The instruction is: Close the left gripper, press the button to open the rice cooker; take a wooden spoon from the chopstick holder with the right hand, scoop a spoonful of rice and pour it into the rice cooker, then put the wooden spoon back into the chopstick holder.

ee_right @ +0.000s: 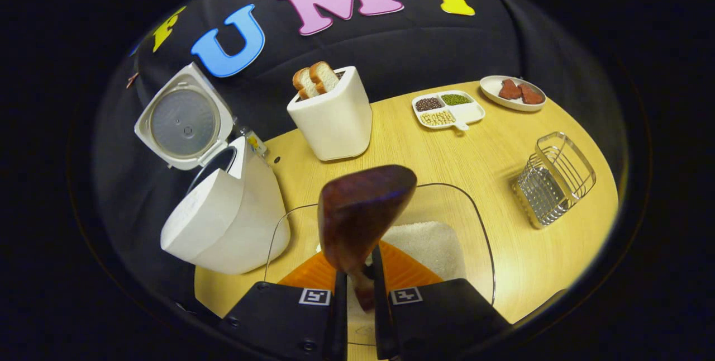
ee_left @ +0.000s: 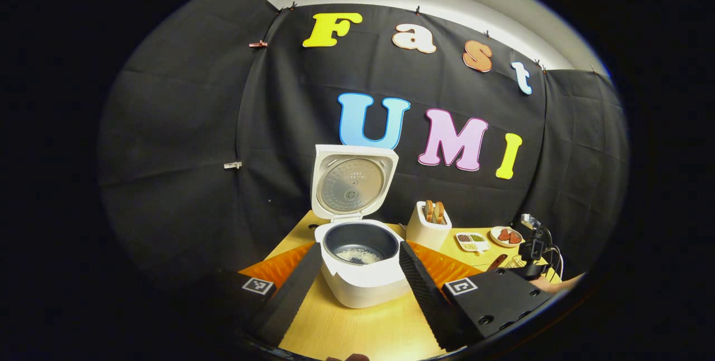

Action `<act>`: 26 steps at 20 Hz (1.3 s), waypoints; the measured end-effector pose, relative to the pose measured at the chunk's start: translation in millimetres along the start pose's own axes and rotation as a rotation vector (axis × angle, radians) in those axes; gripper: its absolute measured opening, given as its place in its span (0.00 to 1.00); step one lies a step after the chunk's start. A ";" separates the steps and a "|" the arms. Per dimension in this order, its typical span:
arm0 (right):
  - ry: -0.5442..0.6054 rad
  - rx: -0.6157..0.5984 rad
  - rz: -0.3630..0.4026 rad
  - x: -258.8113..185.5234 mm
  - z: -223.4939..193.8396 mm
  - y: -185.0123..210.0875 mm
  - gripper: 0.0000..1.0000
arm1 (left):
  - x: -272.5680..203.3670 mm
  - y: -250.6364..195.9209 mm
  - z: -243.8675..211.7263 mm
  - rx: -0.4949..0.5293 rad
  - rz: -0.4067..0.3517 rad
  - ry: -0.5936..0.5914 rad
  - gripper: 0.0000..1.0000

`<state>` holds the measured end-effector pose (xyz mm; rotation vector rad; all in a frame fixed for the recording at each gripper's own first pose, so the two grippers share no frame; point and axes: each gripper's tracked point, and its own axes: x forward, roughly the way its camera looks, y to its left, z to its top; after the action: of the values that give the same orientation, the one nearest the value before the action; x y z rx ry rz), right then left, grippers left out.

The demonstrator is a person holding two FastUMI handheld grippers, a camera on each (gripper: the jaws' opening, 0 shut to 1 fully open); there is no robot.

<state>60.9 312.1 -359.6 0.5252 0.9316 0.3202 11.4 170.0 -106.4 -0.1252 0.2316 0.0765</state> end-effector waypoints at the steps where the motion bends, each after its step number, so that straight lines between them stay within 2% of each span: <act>1: -0.006 0.045 0.009 -2.5 1.1 -2.9 0.24 | -0.6 0.7 1.5 0.001 0.000 -0.001 0.96; 6: -0.028 0.217 0.041 -11.7 9.1 -15.3 0.24 | -2.2 -1.1 6.2 0.018 -0.004 -0.012 0.96; 7: -0.032 0.247 0.051 -13.9 10.2 -16.2 0.20 | -2.5 -0.7 7.2 0.022 -0.005 -0.013 0.96; 8: -0.039 0.278 0.060 -15.1 13.3 -16.3 0.24 | -2.3 -1.3 8.1 0.025 -0.007 -0.014 0.96; 19: -0.051 0.559 0.166 -36.0 52.7 -4.9 0.24 | 1.3 -1.2 9.7 0.024 -0.015 -0.017 0.96; 22: -0.049 0.582 0.154 -48.0 63.2 -0.1 0.24 | 2.3 -2.1 8.1 0.018 -0.018 -0.015 0.96; 26: -0.092 0.572 0.186 -68.4 90.0 18.8 0.24 | 2.4 0.2 6.2 0.012 -0.016 -0.017 0.96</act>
<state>95.9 269.1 -259.4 1.1472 0.8823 0.1902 15.1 171.2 -101.0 -0.1139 0.2143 0.0602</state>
